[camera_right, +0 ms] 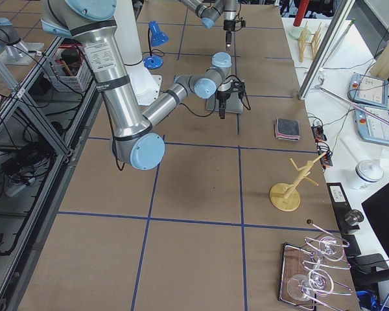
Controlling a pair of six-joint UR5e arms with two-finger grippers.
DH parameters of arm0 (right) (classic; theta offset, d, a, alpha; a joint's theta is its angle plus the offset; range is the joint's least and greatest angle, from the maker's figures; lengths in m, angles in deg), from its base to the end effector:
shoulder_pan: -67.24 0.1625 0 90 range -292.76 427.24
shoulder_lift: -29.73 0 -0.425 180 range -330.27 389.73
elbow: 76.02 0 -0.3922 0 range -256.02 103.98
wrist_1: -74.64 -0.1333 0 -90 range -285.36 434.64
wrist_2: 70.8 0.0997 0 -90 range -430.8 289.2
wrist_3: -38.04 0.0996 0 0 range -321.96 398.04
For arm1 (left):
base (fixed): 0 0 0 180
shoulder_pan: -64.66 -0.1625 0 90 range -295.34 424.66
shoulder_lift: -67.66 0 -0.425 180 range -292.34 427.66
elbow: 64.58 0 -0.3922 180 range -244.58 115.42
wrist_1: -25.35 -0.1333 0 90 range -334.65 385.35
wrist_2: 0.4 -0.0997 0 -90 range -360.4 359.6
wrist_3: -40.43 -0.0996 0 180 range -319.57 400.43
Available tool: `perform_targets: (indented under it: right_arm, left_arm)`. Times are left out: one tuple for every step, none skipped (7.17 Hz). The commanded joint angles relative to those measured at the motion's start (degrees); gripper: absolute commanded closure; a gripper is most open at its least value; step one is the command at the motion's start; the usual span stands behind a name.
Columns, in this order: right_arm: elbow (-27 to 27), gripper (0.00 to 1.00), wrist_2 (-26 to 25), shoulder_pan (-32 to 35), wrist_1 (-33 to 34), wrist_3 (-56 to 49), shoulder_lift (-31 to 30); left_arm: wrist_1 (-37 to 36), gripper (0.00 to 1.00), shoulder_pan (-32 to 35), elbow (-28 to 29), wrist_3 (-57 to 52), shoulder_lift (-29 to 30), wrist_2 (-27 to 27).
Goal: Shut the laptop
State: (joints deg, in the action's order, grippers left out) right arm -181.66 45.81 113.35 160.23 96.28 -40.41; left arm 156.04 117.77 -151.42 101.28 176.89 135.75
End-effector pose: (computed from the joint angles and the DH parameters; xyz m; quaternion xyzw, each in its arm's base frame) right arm -0.3502 -0.4919 0.3388 0.0405 -0.3943 0.0363 0.9174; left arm 0.3285 -0.5401 0.4097 0.0279 0.5562 0.0142 0.8305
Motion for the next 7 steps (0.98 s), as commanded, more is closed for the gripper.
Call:
perform_targets:
  right_arm:
    - [-1.68, 0.01, 4.23, 6.15, 0.81, -12.92, -6.57]
    - [-2.03, 0.01, 5.98, 9.31, 0.89, -18.89, -9.38]
    - [-2.03, 0.01, 8.35, 13.69, 0.89, -26.00, -12.28]
    - [-1.95, 0.01, 9.50, 17.65, 0.98, -33.21, -15.35]
    - [-1.69, 0.01, 11.25, 22.31, 0.98, -41.89, -18.86]
    - [-1.42, 0.01, 12.92, 26.79, 1.07, -49.46, -22.46]
    - [0.23, 0.01, 16.07, 31.62, 1.77, -57.37, -25.11]
  left_arm:
    - [-13.29, 0.01, 5.39, -6.12, -20.05, -6.20, -0.10]
    - [-19.18, 0.01, 9.34, -8.24, -30.15, -9.09, -0.36]
    - [-26.20, 0.01, 14.17, -9.30, -42.44, -10.86, -0.36]
    - [-34.28, 0.01, 20.22, -8.97, -54.57, -11.06, -0.27]
    - [-46.02, 0.01, 25.24, -9.14, -65.30, -10.88, -0.45]
    - [-52.40, 0.01, 29.73, -8.97, -72.02, -11.23, -0.36]
    - [-53.51, 0.01, 33.34, -8.44, -72.53, -14.37, -0.10]
